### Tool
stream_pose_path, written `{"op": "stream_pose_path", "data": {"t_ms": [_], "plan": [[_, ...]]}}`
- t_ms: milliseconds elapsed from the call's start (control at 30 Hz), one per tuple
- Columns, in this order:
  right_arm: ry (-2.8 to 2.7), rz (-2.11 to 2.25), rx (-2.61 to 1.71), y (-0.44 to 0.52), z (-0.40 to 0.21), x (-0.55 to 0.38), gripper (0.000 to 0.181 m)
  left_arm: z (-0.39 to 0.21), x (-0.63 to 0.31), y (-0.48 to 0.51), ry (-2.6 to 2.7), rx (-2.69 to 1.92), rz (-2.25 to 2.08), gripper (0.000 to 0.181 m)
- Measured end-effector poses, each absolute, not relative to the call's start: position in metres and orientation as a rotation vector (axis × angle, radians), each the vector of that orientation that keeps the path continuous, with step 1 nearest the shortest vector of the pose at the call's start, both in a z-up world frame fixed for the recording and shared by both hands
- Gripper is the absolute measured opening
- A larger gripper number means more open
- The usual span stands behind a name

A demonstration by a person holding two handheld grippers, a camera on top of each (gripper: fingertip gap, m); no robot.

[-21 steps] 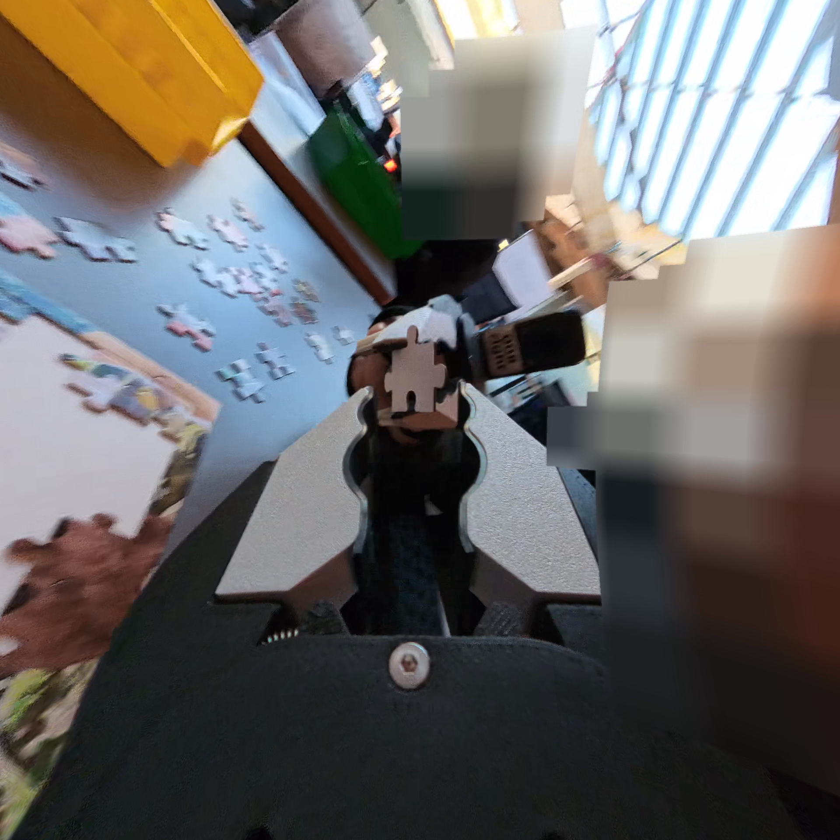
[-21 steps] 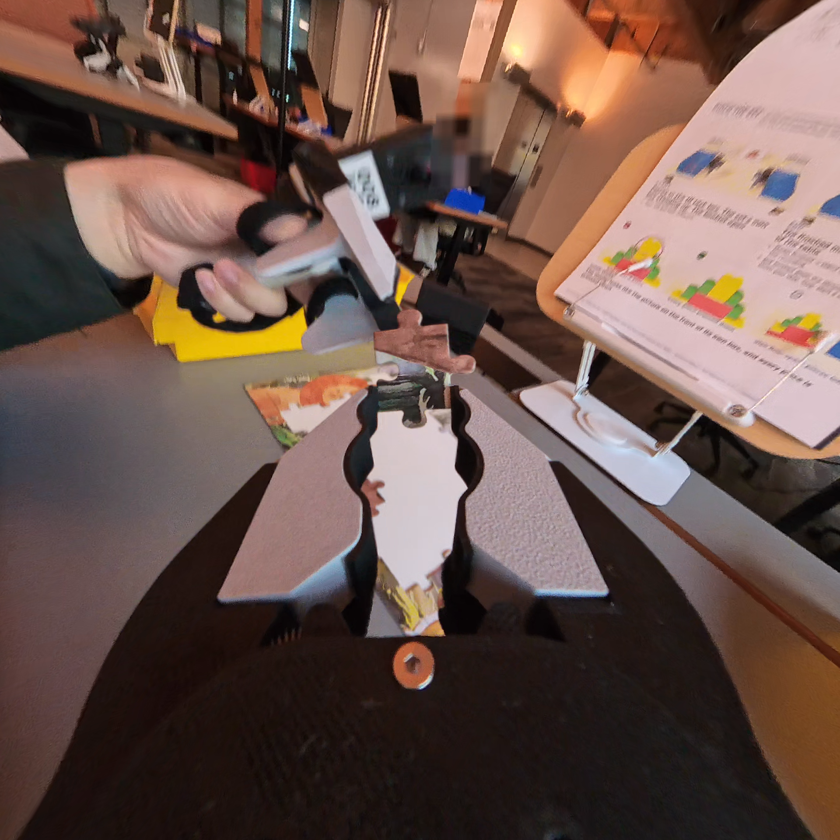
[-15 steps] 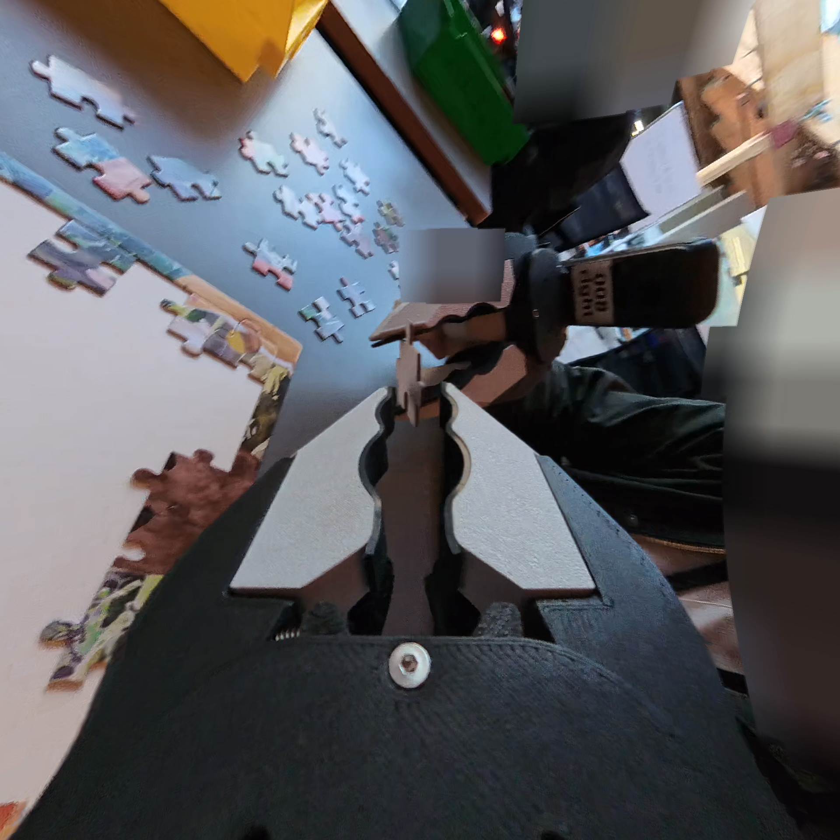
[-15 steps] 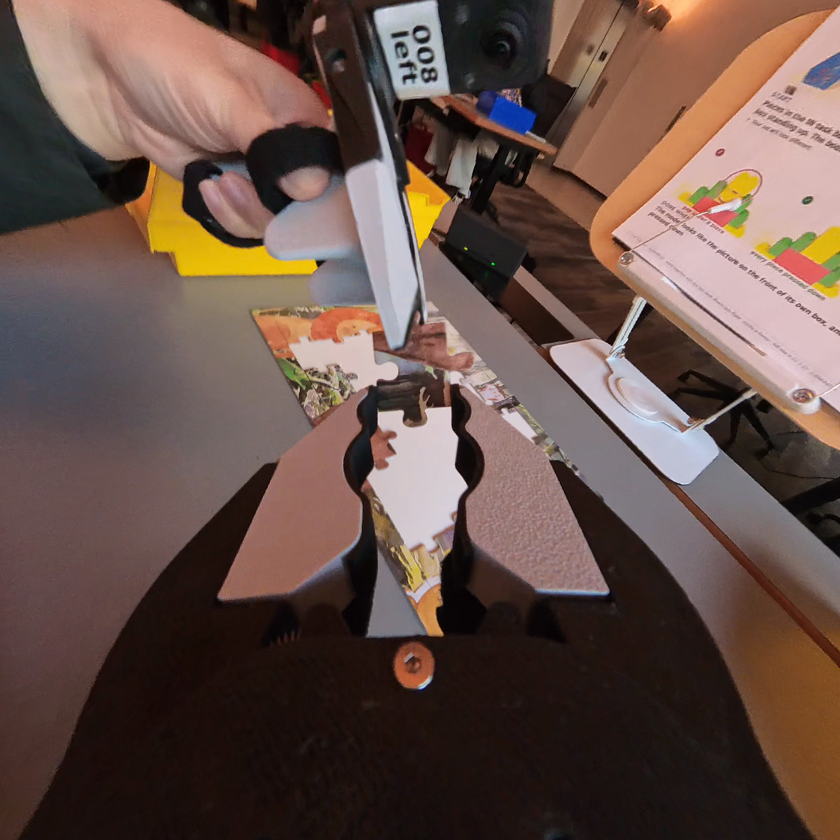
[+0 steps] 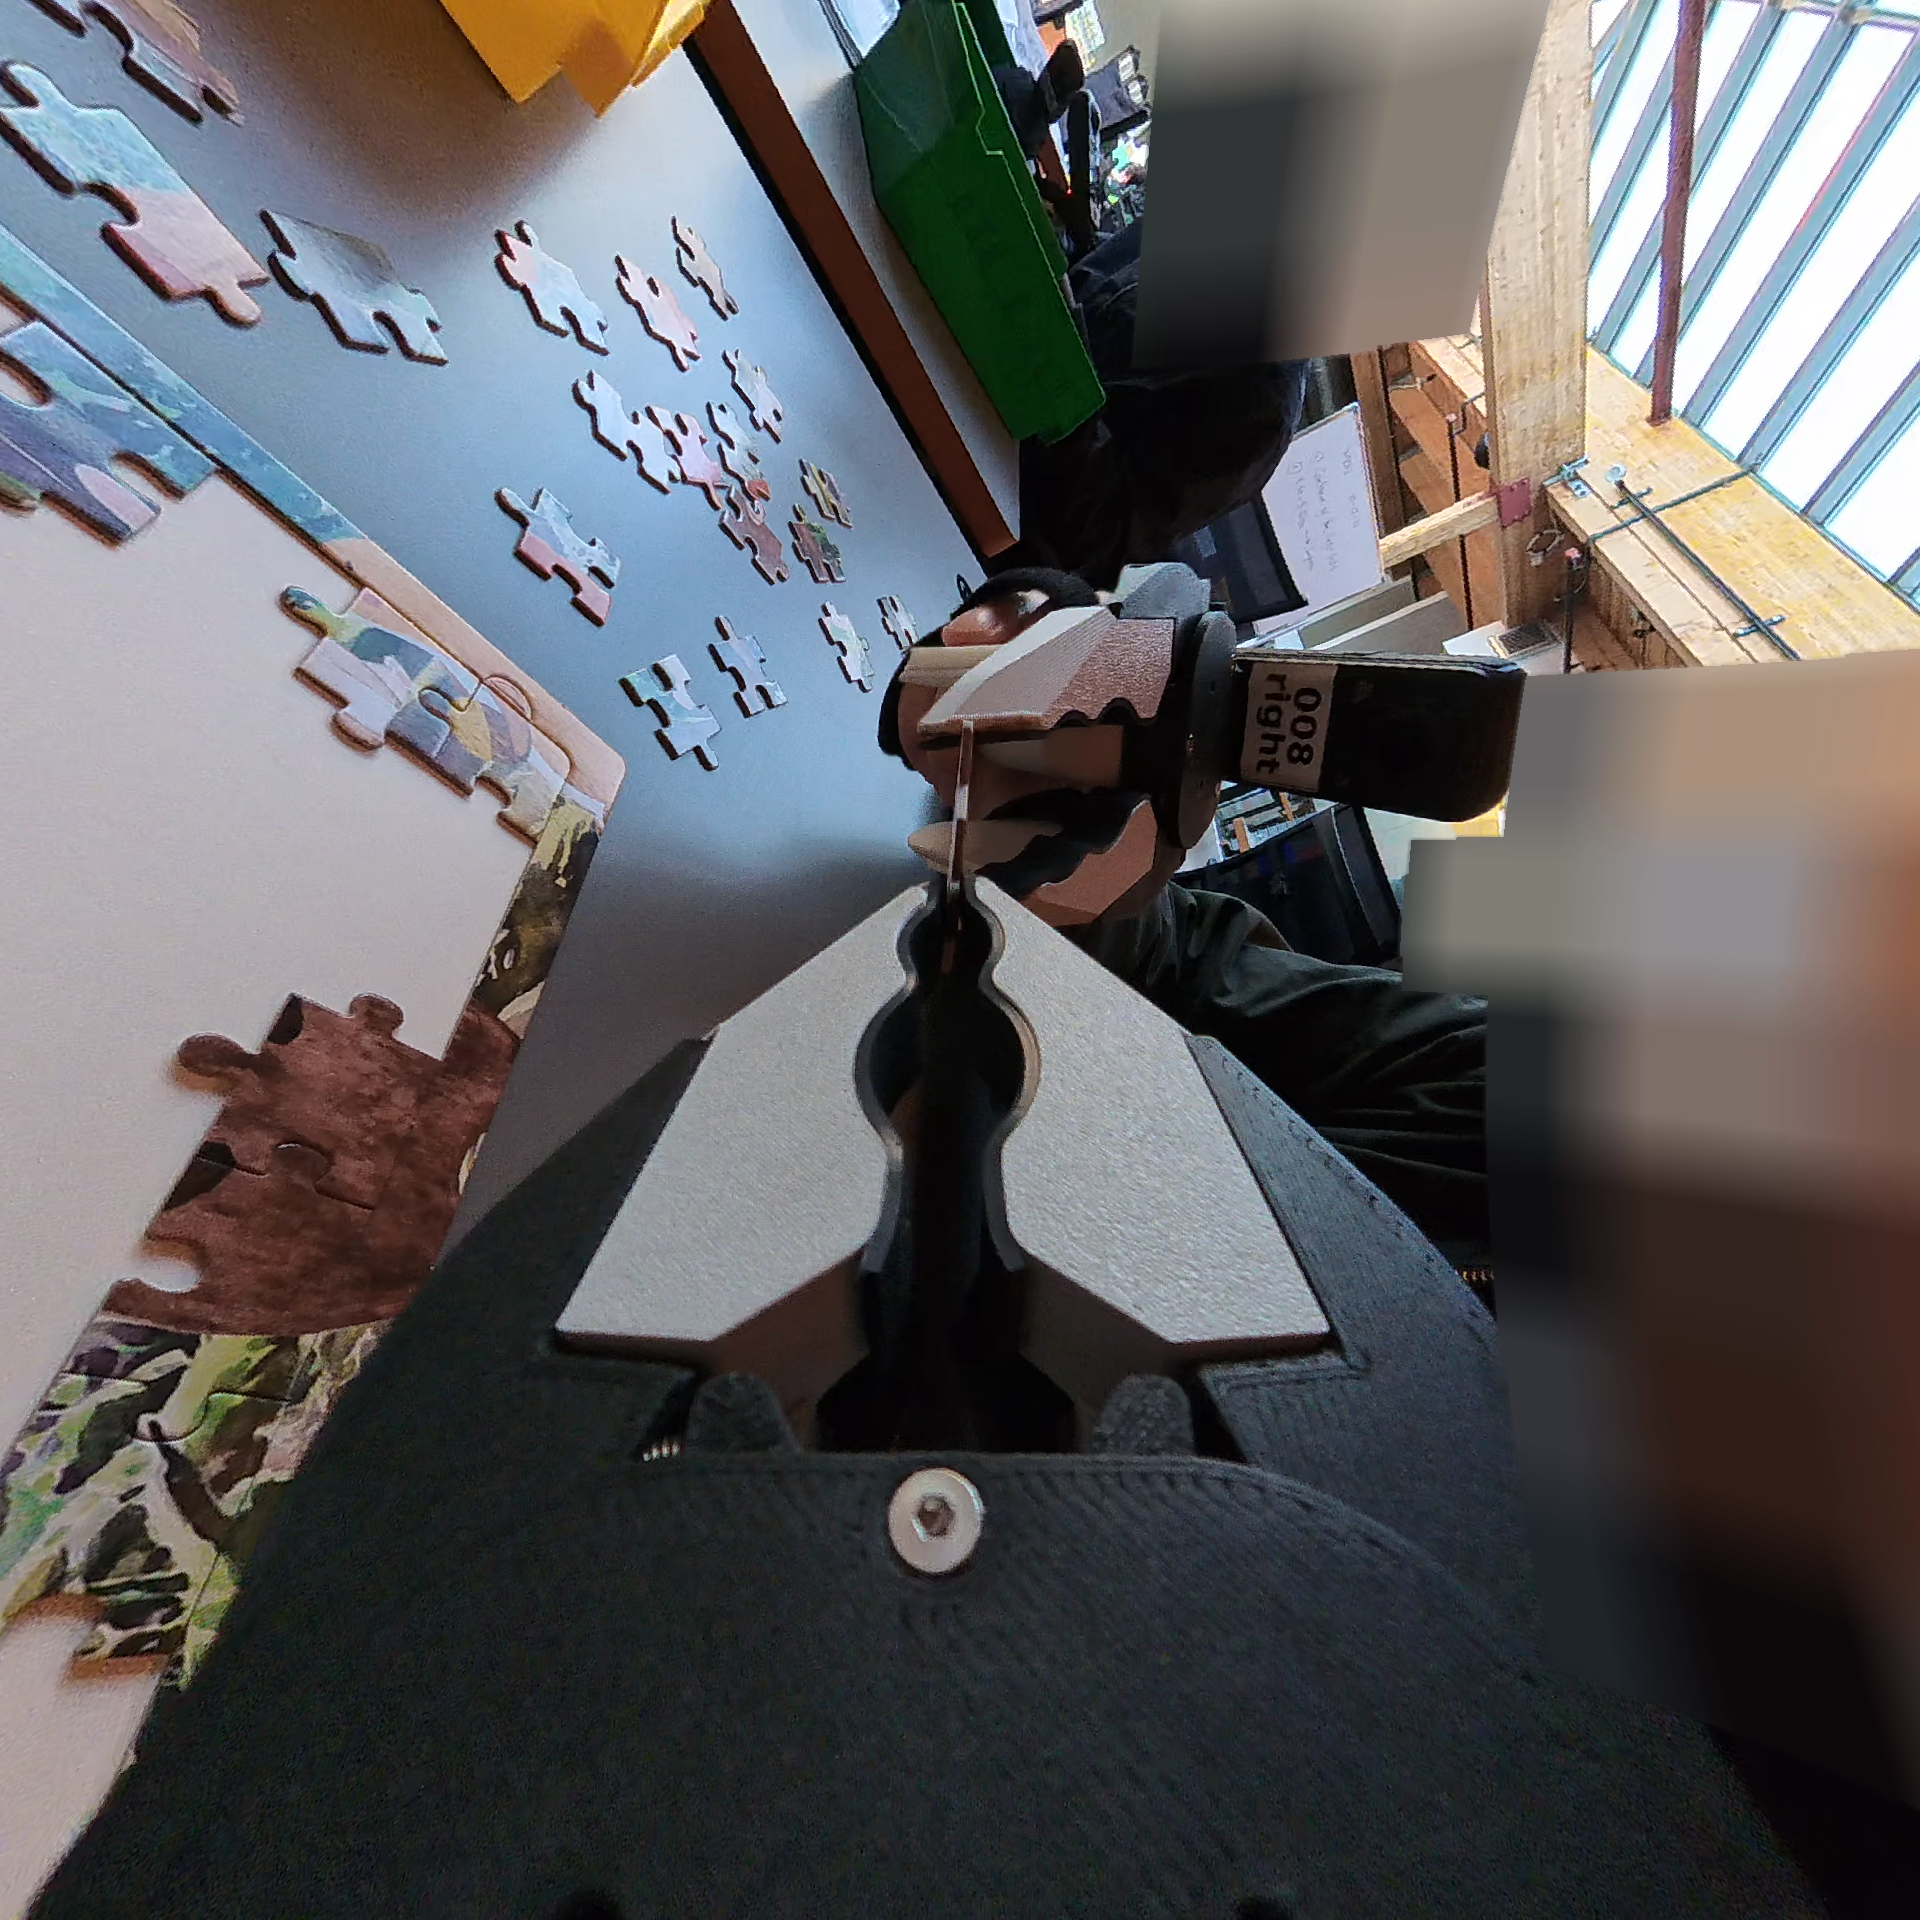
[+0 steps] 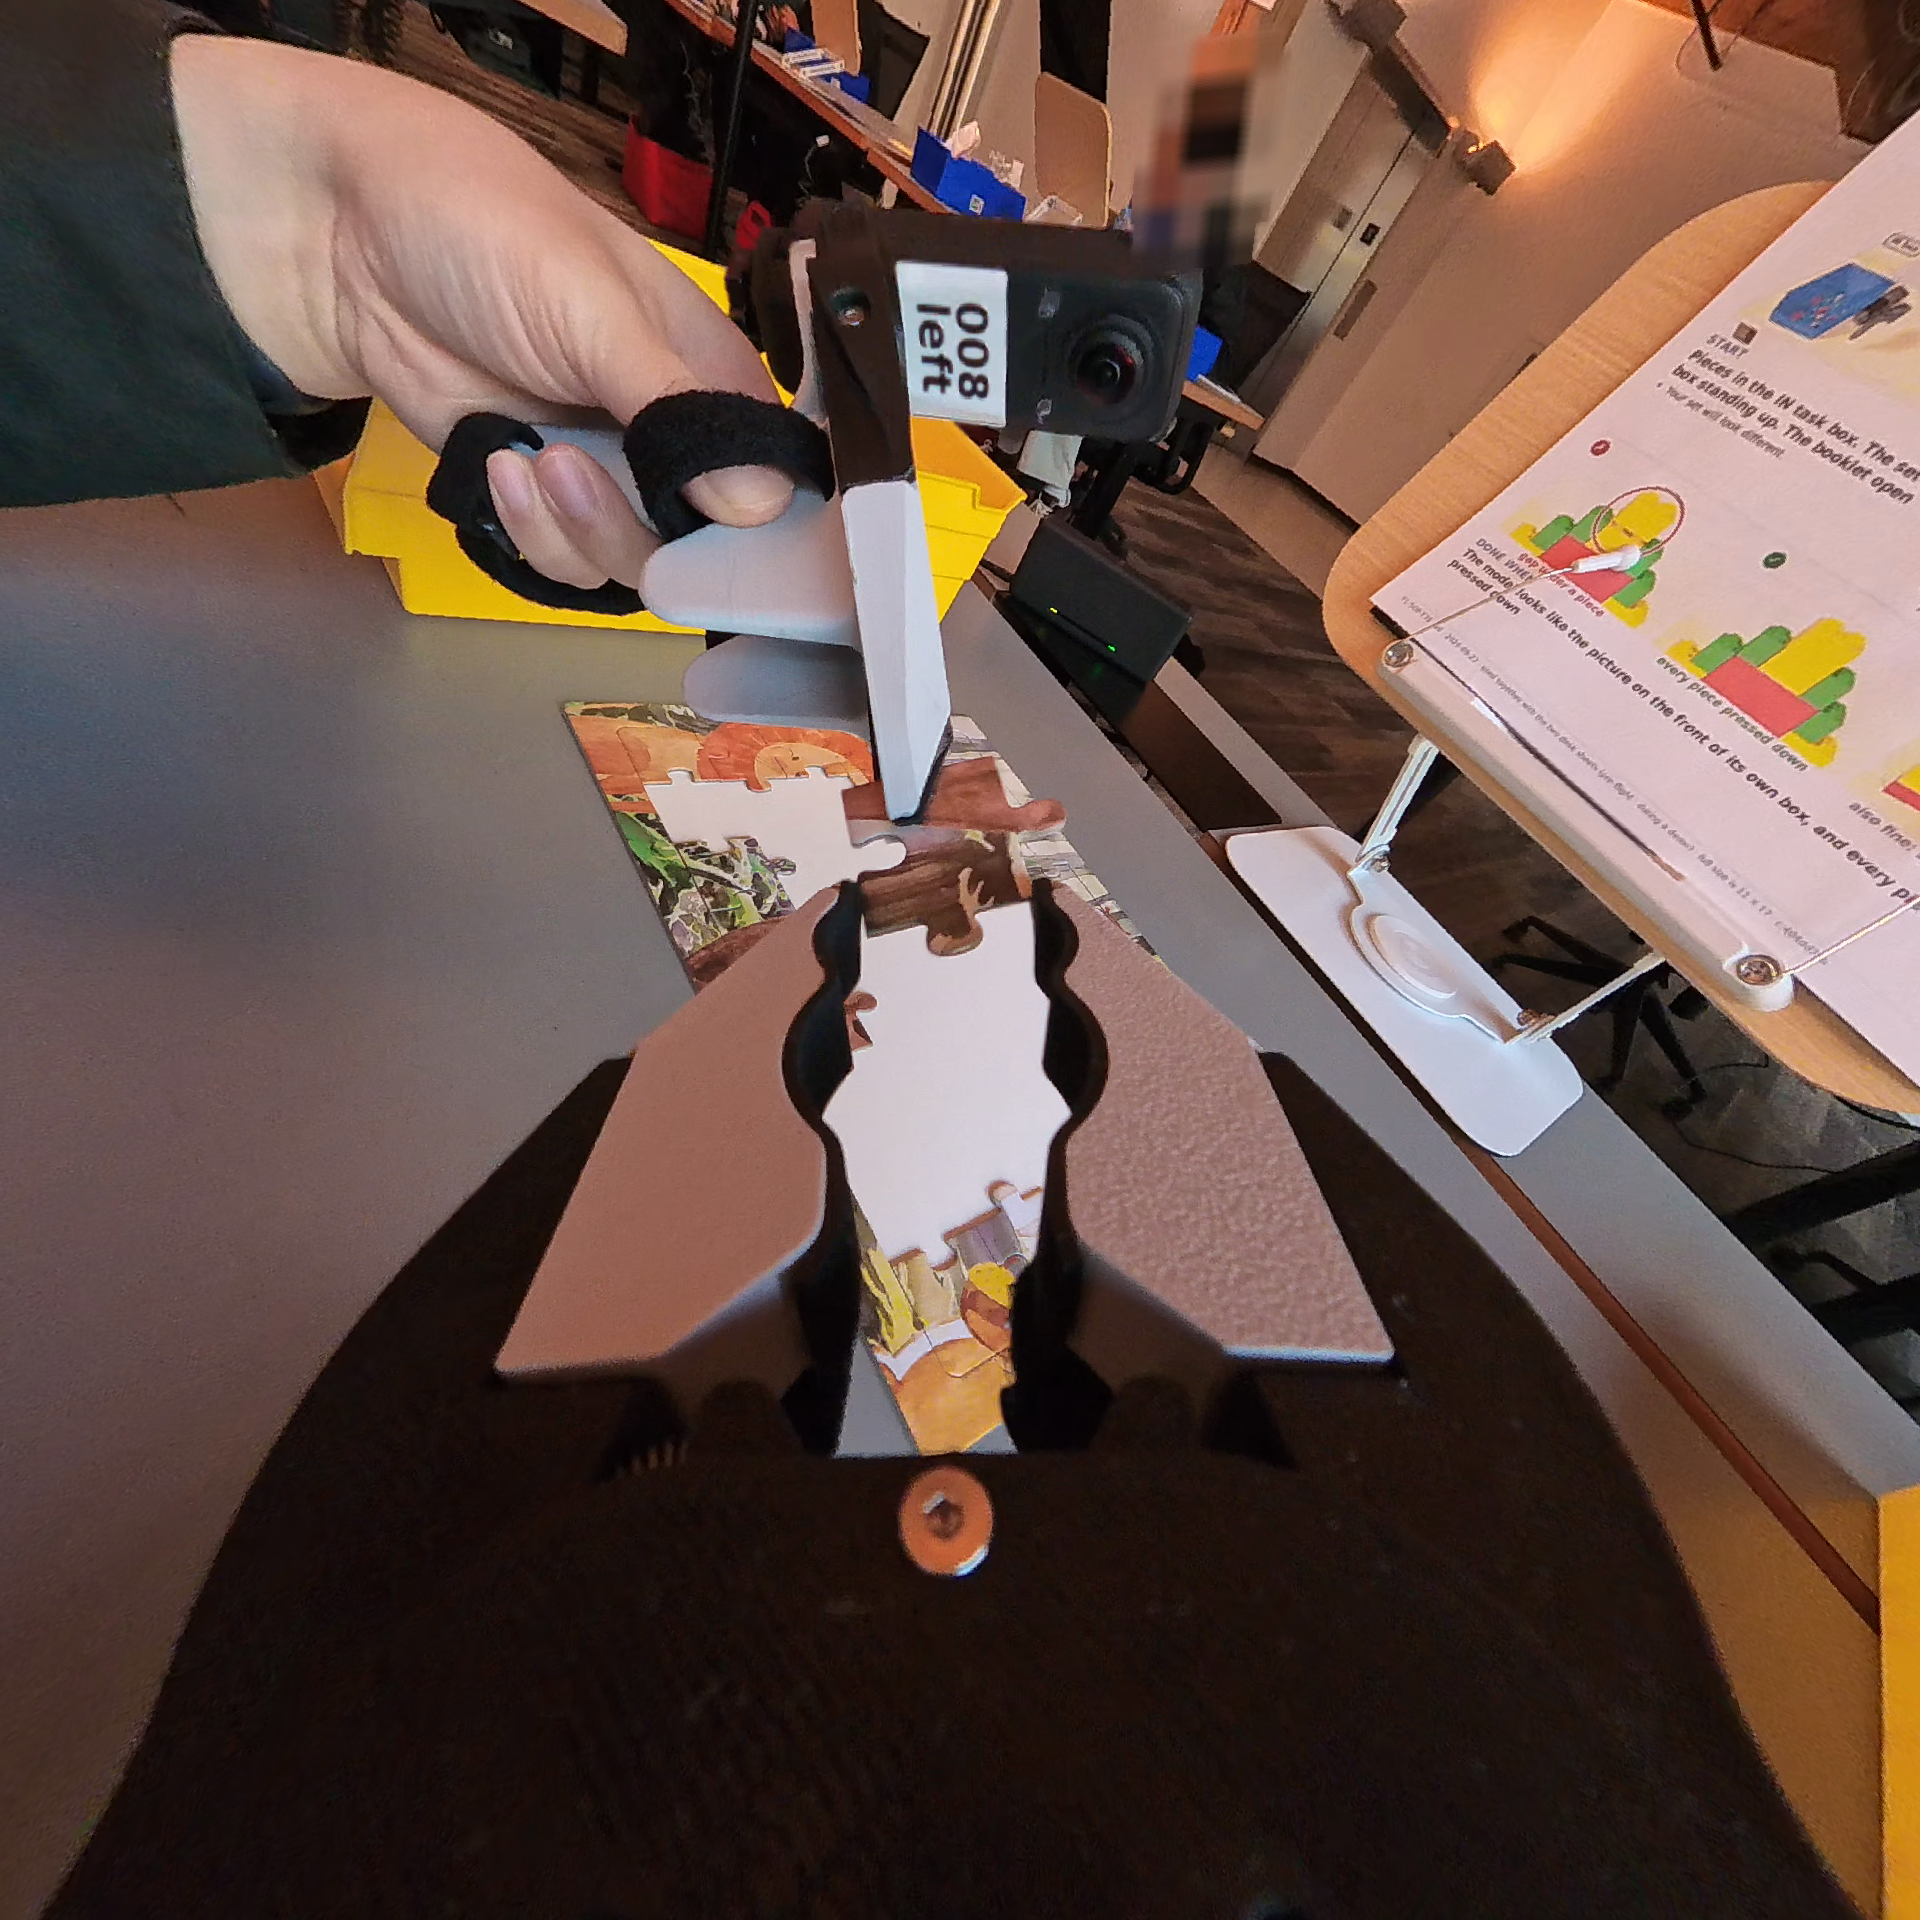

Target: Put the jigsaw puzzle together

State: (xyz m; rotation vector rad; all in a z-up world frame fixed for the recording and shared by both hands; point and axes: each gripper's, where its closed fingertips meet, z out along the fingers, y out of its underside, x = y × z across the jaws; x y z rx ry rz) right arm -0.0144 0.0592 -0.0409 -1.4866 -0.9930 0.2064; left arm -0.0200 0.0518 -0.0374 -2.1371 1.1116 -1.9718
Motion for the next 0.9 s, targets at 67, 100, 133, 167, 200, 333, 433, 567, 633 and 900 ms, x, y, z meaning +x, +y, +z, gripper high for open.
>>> {"op": "stream_pose_path", "data": {"t_ms": [67, 100, 133, 167, 200, 333, 433, 567, 633, 900], "plan": [[-1.016, 0.199, -1.479, 0.058, -0.042, -0.015, 0.032, -0.04, -0.021, 0.051, 1.126, -2.146, -1.968, 0.0], [-1.028, 0.199, -1.477, 0.057, -0.043, -0.015, 0.032, -0.041, -0.021, 0.05, 1.133, -2.152, -1.969, 0.0], [-1.037, 0.205, -1.479, 0.057, -0.044, -0.015, 0.033, -0.042, -0.022, 0.049, 1.137, -2.162, -1.973, 0.0], [-1.039, 0.208, -1.489, 0.058, -0.046, -0.014, 0.032, -0.042, -0.023, 0.05, 1.137, -2.173, -1.979, 0.0], [-1.037, 0.207, -1.502, 0.059, -0.047, -0.011, 0.032, -0.042, -0.025, 0.052, 1.13, -2.182, -1.985, 0.001], [-1.093, 0.274, -1.603, 0.068, -0.069, 0.0, 0.032, -0.048, -0.041, 0.083, 1.051, -2.225, -1.802, 0.003], [-1.142, 0.345, -1.698, 0.082, -0.093, 0.004, 0.032, -0.048, -0.055, 0.097, 1.044, -2.235, -1.67, 0.003], [-1.197, 0.399, -1.784, 0.096, -0.112, 0.001, 0.032, -0.046, -0.065, 0.1, 1.03, -2.259, -1.658, 0.003], [-1.229, 0.409, -1.826, 0.104, -0.119, -0.004, 0.033, -0.045, -0.069, 0.105, 1.011, -2.262, -1.636, 0.003], [-1.315, 0.408, -1.86, 0.13, -0.138, -0.025, 0.033, -0.05, -0.075, 0.111, 0.994, -2.287, -1.613, 0.003]]}}
